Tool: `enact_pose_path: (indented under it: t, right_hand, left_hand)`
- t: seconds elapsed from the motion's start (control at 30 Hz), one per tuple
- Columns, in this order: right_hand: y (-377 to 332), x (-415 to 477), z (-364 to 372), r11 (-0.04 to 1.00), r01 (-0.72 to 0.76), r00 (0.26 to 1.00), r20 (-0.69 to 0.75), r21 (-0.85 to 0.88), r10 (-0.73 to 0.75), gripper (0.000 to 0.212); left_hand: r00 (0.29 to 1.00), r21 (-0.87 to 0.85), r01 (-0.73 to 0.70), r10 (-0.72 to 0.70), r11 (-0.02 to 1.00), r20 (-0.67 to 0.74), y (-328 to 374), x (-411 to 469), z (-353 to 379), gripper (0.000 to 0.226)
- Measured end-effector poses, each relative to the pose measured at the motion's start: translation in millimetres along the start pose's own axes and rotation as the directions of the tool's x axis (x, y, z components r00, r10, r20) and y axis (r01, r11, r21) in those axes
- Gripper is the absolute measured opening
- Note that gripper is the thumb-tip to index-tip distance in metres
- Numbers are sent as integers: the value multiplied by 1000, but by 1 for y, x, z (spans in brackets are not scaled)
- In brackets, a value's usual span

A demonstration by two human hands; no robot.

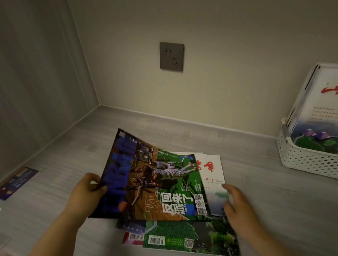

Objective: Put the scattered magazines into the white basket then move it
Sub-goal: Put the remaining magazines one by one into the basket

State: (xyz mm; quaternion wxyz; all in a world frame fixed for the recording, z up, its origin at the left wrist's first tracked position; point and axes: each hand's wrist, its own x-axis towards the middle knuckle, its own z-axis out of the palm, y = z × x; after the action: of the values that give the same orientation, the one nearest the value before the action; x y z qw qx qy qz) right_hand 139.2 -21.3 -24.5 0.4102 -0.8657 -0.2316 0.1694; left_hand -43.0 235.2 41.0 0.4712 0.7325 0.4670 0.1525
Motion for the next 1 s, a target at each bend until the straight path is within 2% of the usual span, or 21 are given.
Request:
enact_pose_path:
  t: [0.13,0.23,0.33,0.4,0.43,0.53,0.57,0.63,0.73,0.83,0.9,1.0]
  right_hand:
    - [-17,14,-25,997,67,989,-133,37,-62,49]
    - [-32,24,-51,987,160,969,-192,25,-153,64]
    - [-48,25,-86,965,244,937,-234,-91,-259,83]
    - [-53,23,-113,960,256,940,-202,-116,-275,87]
    - [-52,20,-127,967,245,957,-143,-70,-253,80]
    - [-43,9,-163,989,138,986,88,50,-142,32]
    - [-38,5,-174,991,112,987,111,69,-119,27]
    - [-27,-2,-190,990,89,992,84,114,-99,24]
    - [-8,-8,-219,979,93,995,-41,182,-87,23]
    - [8,-11,-255,966,103,986,-155,238,-66,22]
    - [19,-9,-279,946,122,968,-248,300,-46,22]
    - [29,1,-311,915,174,921,-388,365,-20,20]
  left_hand:
    - [976,-157,-215,219,964,8,34,-12,0,22]
    - [931,-270,-328,358,905,66,66,-23,0,25]
    - [845,-287,-433,495,855,201,101,-36,9,22]
    - [764,-292,-494,569,819,303,125,-46,22,23]
    - [724,-299,-513,593,805,353,137,-51,31,24]
    - [636,-298,-548,621,782,459,167,-62,62,25]
    - [622,-289,-558,622,778,476,176,-64,73,25]
    - [622,-253,-575,617,778,482,191,-63,92,25]
    - [667,-253,-559,609,790,428,211,-60,122,23]
    - [745,-423,-417,569,804,348,220,-55,159,24]
    - [782,-475,-323,513,819,354,221,-57,189,25]
    - [773,-472,-314,510,824,377,232,-67,237,21]
